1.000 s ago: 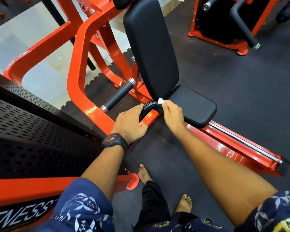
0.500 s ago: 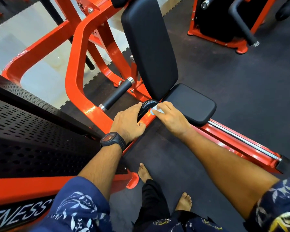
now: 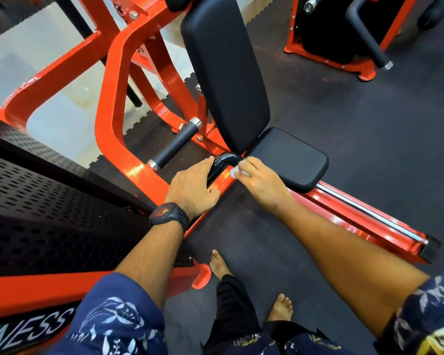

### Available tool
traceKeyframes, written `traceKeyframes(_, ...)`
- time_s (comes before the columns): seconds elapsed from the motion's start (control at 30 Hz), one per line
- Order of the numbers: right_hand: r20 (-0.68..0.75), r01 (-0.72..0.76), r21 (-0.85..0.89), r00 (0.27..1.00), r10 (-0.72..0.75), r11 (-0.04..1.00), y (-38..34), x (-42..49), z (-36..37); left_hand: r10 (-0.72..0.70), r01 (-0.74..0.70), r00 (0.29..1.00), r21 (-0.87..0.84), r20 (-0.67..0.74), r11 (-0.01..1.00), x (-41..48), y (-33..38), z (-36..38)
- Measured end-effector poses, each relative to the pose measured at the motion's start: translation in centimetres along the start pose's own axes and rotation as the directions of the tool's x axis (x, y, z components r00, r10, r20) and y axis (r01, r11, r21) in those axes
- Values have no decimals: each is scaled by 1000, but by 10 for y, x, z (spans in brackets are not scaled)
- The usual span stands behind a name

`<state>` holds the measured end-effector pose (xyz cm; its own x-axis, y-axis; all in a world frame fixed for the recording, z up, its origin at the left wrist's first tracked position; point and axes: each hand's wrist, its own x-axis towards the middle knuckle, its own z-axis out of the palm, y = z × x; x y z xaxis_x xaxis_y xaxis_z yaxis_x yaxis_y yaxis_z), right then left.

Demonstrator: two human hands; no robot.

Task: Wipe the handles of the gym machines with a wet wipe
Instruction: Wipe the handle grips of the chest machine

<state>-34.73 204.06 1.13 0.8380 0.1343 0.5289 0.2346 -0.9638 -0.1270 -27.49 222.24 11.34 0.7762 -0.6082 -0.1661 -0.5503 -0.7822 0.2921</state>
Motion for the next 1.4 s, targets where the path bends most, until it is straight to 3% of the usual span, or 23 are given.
traceKeyframes(0.1,14,4,-140,1000,-2,990,2,6,2,-18,18,1000,3,9,1000,0,1,-1)
traceKeyframes(0.2,126,79,-316,991,-41,946,4,-37,5,-24,24,1000,-4,19,1000,1,-1,0)
traceKeyframes(0.33,188,114,-389,981,-43,914,0,5,3,2,-2,1000,9,4,1000,1,0,0)
traceKeyframes(0.63,-5,128,-356,990,-139,926,3,21,3,-4,4,1000,-17,-6,1000,-1,2,-1)
traceKeyframes(0.77,-141,-118,-141,985,98,983,-2,6,2,-12,12,1000,-22,-4,1000,-1,1,-2)
traceKeyframes(0.87,-173,-302,135,930,323,944,-10,12,1,8,-9,1000,-40,-23,999,-2,2,-4)
traceKeyframes(0.93,-99,-470,357,840,533,807,-17,34,-7,3,-3,1000,-31,-16,999,-2,2,-3)
traceKeyframes(1.0,88,-669,475,682,726,571,-19,50,-12,-14,14,1000,-26,-8,1000,-1,1,-2)
traceKeyframes(1.03,170,-733,455,629,759,506,-19,52,-13,-18,18,1000,-25,-5,1000,0,0,-1)
traceKeyframes(1.13,217,-777,336,613,760,532,-16,35,-13,-20,21,1000,-13,6,1000,1,-1,0)
traceKeyframes(1.2,244,-819,289,564,788,496,-13,23,-13,-28,28,1000,-9,14,1000,2,-2,0)
traceKeyframes(1.33,301,-793,444,571,764,418,-4,41,-5,-12,12,1000,-10,-5,1000,1,-2,1)
traceKeyframes(1.4,371,-818,443,539,756,366,3,43,-3,-6,5,1000,-16,-10,1000,1,0,0)
